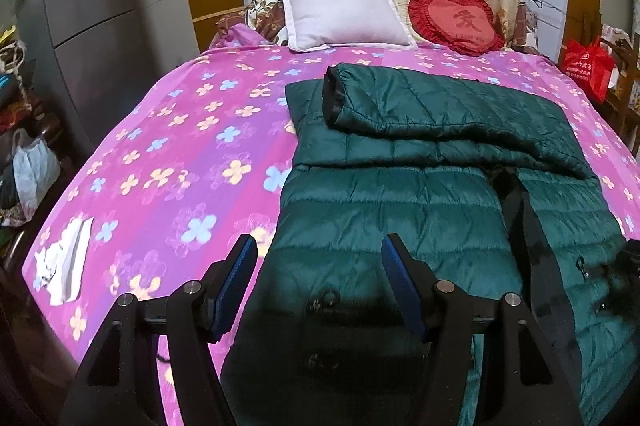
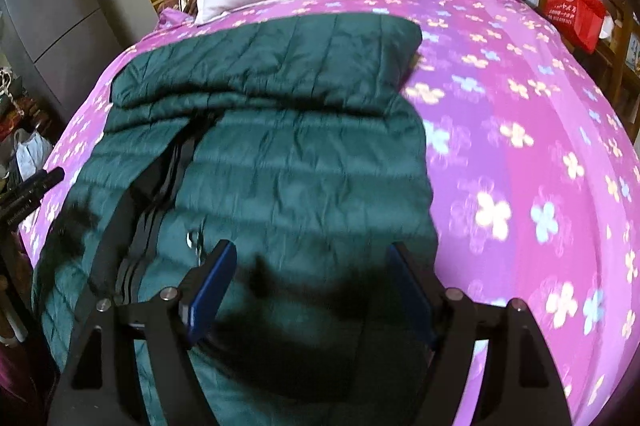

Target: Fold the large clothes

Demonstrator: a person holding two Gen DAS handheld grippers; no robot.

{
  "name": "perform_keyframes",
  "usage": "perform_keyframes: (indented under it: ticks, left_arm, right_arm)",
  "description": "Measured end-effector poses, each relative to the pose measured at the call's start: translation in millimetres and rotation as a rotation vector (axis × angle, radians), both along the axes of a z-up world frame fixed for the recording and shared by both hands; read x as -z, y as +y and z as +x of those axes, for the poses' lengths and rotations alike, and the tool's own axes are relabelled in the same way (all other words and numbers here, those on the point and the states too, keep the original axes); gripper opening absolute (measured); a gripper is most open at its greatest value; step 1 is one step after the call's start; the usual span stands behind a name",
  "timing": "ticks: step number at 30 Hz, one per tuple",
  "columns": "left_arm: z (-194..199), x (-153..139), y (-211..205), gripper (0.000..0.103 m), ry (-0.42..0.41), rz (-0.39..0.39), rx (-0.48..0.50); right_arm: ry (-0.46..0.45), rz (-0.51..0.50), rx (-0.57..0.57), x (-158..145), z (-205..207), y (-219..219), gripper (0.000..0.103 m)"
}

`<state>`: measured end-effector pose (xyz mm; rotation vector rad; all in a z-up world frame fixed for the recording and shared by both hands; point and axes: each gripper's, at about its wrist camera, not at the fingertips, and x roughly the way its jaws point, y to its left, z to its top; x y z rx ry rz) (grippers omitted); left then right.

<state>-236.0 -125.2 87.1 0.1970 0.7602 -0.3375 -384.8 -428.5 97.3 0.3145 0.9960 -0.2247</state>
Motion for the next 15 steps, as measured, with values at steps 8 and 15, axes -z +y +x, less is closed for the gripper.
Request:
perform_keyframes:
  ticks: [8, 15]
  left_arm:
    - [-16.2, 3.1, 12.7, 0.046, 0.01, 0.012, -0.001]
    - [-24.4, 11.0, 25.9, 0.046, 0.051, -0.002, -0.008]
  right_arm:
    - [0.001, 0.002, -0.02, -1.3, -20.0, 10.8, 0.081]
    - [0.005, -0.008, -0.035, -5.8, -32.7, 17.7, 0.082]
